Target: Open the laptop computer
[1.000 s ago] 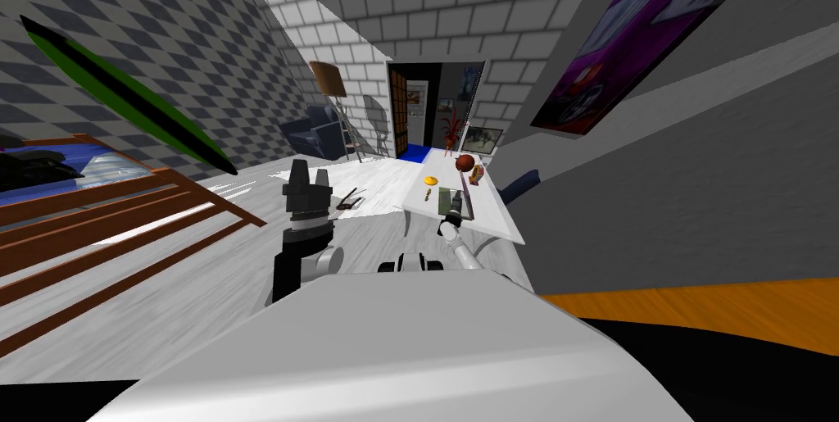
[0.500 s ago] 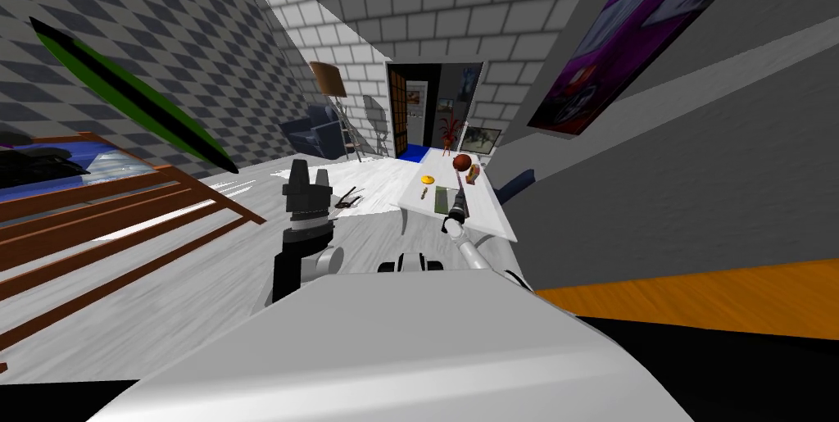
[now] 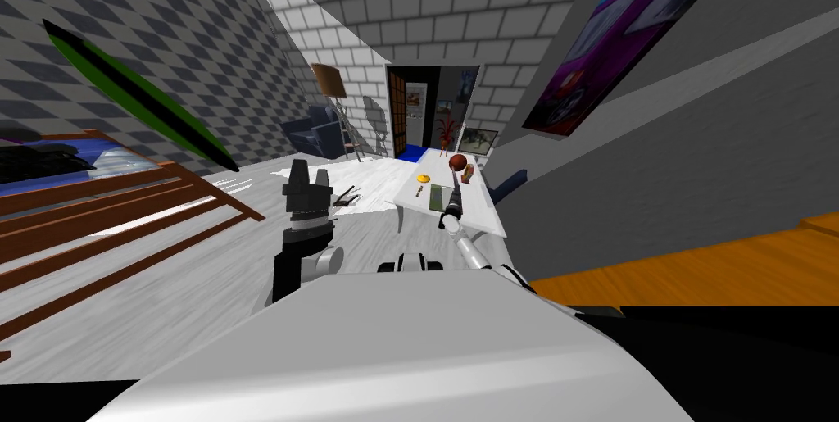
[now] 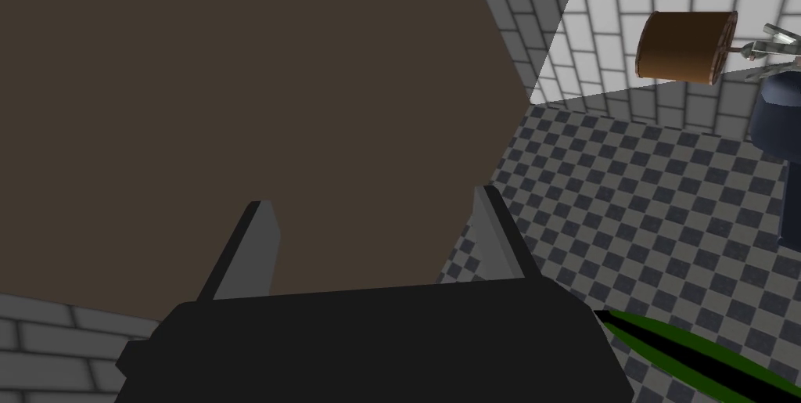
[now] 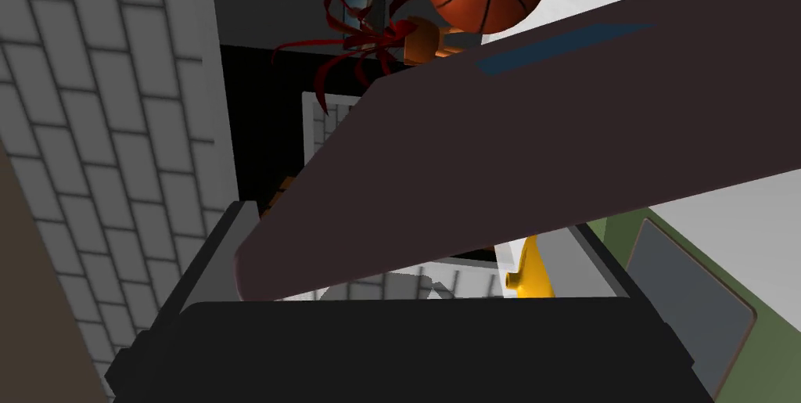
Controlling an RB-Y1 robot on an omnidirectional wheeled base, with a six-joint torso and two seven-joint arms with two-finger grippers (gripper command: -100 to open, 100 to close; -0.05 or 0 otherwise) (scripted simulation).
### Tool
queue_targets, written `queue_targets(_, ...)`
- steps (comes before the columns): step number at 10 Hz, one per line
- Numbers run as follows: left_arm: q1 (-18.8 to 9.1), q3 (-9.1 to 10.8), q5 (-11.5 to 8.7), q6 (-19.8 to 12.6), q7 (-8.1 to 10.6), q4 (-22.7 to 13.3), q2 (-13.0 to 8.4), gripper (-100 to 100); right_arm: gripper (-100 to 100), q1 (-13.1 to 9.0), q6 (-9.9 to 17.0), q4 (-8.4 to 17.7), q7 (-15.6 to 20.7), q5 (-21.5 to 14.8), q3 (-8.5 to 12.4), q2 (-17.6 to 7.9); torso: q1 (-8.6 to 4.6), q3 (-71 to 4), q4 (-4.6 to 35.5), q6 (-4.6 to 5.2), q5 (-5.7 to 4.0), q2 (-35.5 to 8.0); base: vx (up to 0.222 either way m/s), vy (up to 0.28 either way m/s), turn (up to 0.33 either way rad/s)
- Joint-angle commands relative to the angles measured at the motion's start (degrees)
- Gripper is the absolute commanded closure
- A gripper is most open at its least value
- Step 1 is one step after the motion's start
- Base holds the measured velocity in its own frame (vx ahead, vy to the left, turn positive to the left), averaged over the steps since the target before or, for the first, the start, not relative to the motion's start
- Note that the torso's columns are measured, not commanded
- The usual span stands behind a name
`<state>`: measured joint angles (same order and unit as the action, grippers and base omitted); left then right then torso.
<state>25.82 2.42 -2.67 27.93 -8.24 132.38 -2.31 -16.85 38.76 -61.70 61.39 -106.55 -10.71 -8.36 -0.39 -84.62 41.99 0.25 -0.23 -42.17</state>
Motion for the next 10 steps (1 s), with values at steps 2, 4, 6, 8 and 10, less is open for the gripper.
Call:
queue_targets(2,0.0,0.0,0.0,0.0,0.0,0.0,0.0,0,-100,-1.1,-3.3,-0.3,-3.9,3.9,-0.8,0.5,-0.12,-0.1,-0.1,0.03,-0.05,0.1,-0.076,-0.123,0.002)
queue_targets(4,0.0,0.0,0.0,0.0,0.0,0.0,0.0,0,-100,-2.0,-4.8,-0.5,-5.6,5.5,-1.3,2.4,-0.05,-0.2,-0.2,-0.09,-0.06,0.3,-0.061,-0.127,-0.011)
queue_targets(6,0.0,0.0,0.0,0.0,0.0,0.0,0.0,0,-100,-2.3,-5.3,-0.7,-6.2,6.2,-1.5,4.2,0.19,-0.3,-0.3,-0.26,-0.05,0.6,-0.045,-0.079,-0.005)
queue_targets(8,0.0,-0.01,0.0,0.0,0.0,0.0,0.0,0,-100,-2.6,-5.8,-0.7,-6.7,6.6,-1.6,6.5,0.39,-0.4,-0.4,-0.39,0.0,0.7,-0.023,-0.027,-0.003)
queue_targets(10,0.0,-0.01,0.0,0.0,0.0,0.0,0.0,0,-100,-3.6,-5.3,-0.5,-7.1,6.4,-1.6,6.8,0.26,-0.4,-0.3,-0.32,0.02,0.6,-0.013,-0.006,0.016)
